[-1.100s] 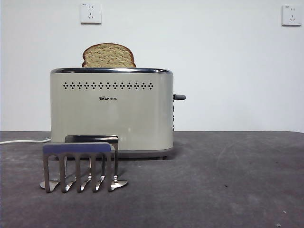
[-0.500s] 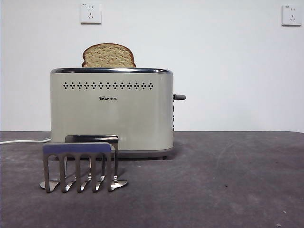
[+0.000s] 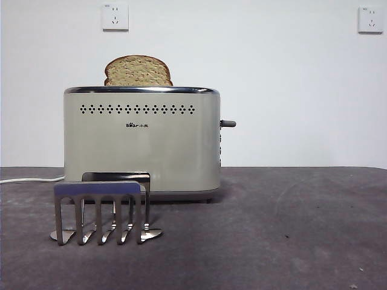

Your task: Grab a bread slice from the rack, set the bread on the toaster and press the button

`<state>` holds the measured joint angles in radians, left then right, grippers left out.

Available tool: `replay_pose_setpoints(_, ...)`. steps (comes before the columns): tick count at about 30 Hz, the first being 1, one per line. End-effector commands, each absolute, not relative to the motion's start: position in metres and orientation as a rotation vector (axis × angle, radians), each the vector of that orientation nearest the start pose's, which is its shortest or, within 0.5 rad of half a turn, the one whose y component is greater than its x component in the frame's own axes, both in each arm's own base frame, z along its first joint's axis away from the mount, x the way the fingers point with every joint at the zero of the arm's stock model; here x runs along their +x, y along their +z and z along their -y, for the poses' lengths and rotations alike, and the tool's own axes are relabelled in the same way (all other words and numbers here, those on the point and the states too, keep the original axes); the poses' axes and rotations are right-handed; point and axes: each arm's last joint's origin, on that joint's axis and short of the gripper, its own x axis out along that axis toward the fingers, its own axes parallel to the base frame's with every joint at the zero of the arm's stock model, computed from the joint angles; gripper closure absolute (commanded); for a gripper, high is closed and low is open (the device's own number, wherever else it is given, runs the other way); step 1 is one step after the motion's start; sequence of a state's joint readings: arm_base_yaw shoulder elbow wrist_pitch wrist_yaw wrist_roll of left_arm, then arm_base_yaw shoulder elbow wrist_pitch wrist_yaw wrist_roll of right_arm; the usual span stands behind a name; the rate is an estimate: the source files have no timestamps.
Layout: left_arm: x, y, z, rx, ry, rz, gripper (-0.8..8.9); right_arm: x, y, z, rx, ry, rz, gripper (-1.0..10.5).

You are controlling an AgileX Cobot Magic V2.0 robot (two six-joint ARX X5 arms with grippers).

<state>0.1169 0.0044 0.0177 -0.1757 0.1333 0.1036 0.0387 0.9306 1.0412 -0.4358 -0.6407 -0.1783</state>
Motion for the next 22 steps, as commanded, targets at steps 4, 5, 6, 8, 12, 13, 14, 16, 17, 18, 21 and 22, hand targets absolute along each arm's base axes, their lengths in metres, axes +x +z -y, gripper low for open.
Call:
replay_pose_setpoints(4,0.096,0.148,-0.008,0.075,-0.02,-0.17,8.17,0.158,0.348,-0.01,-0.071,0.528,-0.216,9.5)
replay_pose_setpoints(5,0.096,0.148,-0.008,0.075,-0.02,-0.17,8.17,0.153,0.346,-0.008,-0.075,0.495,-0.21,9.5)
replay_pose_setpoints(6,0.096,0.148,-0.008,0.075,-0.02,-0.17,8.17,0.146,0.343,-0.006,-0.082,0.458,-0.2,9.5)
replay_pose_setpoints(8,0.096,0.148,-0.008,0.075,-0.02,-0.17,8.17,0.137,0.338,-0.004,-0.093,0.42,-0.171,9.5)
replay_pose_setpoints(12,0.096,0.148,-0.008,0.075,-0.02,-0.17,8.17,0.119,0.325,-0.004,-0.125,0.387,-0.055,9.5)
replay_pose_setpoints(13,0.096,0.148,-0.008,0.075,-0.02,-0.17,8.17,0.116,0.321,-0.004,-0.132,0.385,-0.028,9.5)
replay_pose_setpoints(14,0.096,0.148,-0.008,0.075,-0.02,-0.17,8.17,0.113,0.314,-0.004,-0.134,0.383,-0.007,9.5)
replay_pose_setpoints(16,0.096,0.148,-0.008,0.075,-0.02,-0.17,8.17,0.109,0.299,-0.004,-0.123,0.366,0.015,9.5)
replay_pose_setpoints(17,0.096,0.148,-0.008,0.075,-0.02,-0.17,8.17,0.108,0.291,-0.003,-0.108,0.341,0.012,9.5)
replay_pose_setpoints(18,0.096,0.148,-0.008,0.075,-0.02,-0.17,8.17,0.106,0.283,-0.003,-0.087,0.303,0.0,9.5)
replay_pose_setpoints(21,0.096,0.148,-0.008,0.075,-0.02,-0.17,8.17,0.103,0.259,0.0,-0.039,0.198,-0.028,9.5)
replay_pose_setpoints(22,0.096,0.148,-0.008,0.075,-0.02,-0.17,8.17,0.101,0.253,0.0,-0.033,0.173,-0.031,9.5)
